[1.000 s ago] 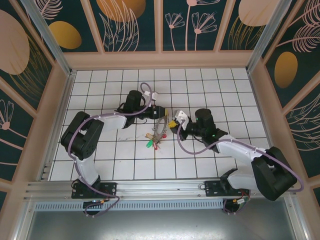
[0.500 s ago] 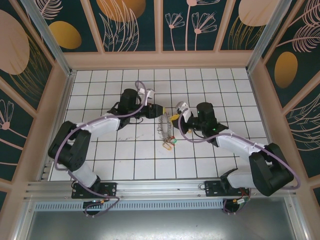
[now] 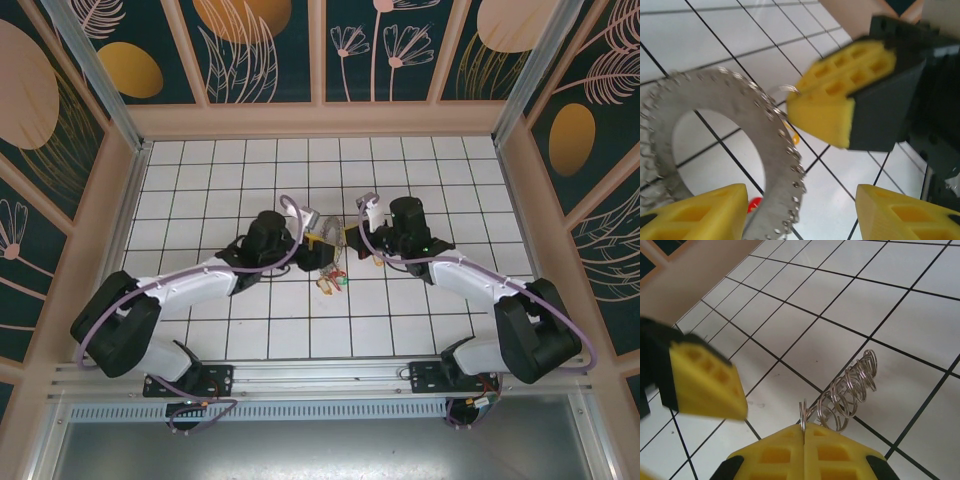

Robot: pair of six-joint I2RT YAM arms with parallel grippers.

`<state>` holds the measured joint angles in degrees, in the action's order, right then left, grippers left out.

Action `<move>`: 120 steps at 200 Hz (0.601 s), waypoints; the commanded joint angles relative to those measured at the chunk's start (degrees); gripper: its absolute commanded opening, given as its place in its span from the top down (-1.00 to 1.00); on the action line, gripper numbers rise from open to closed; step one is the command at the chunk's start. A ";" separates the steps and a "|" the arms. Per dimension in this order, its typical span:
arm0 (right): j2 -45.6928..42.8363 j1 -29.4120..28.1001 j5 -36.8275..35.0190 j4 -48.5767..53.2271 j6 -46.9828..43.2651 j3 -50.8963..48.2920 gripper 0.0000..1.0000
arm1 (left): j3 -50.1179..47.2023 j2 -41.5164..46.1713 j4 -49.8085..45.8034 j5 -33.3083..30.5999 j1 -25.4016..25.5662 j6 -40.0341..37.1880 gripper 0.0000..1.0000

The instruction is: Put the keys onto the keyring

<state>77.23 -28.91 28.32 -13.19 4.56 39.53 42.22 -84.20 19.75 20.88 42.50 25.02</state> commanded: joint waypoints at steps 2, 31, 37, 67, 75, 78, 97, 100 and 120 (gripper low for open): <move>0.63 0.25 0.04 -0.22 3.02 2.83 1.00 | 0.37 -2.02 1.92 -6.78 1.60 -1.67 -0.21; 1.31 0.26 1.34 0.15 4.22 3.53 1.00 | 3.30 -6.26 -0.37 -7.85 3.31 -3.85 -0.22; 1.34 0.24 1.51 0.22 4.40 3.62 1.00 | 3.79 -7.01 -0.99 -8.63 3.50 -4.37 -0.22; 1.07 0.31 2.13 0.82 3.68 3.71 1.00 | 4.80 -9.13 -1.39 -10.28 3.64 -6.61 -0.13; 0.91 0.32 2.16 1.60 2.56 3.69 1.00 | 4.80 -9.15 -2.09 -11.53 3.60 -7.55 -0.06; 0.83 0.38 2.10 2.01 2.12 3.71 1.00 | 4.80 -8.99 -2.39 -12.12 3.62 -7.86 -0.03; 0.21 0.43 1.94 5.72 -3.41 3.62 1.00 | 3.97 -8.13 -3.50 -14.88 3.59 -10.30 0.22; 0.08 0.43 2.09 6.43 -4.55 3.63 1.00 | 3.93 -8.09 -3.71 -15.28 3.62 -10.55 0.26; 0.11 0.29 3.76 12.05 -11.45 4.28 1.00 | 4.05 -8.32 -5.01 -16.19 3.63 -12.15 0.51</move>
<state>78.28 -28.80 29.19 -8.43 2.31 41.41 45.36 -92.95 17.63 8.25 45.89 16.62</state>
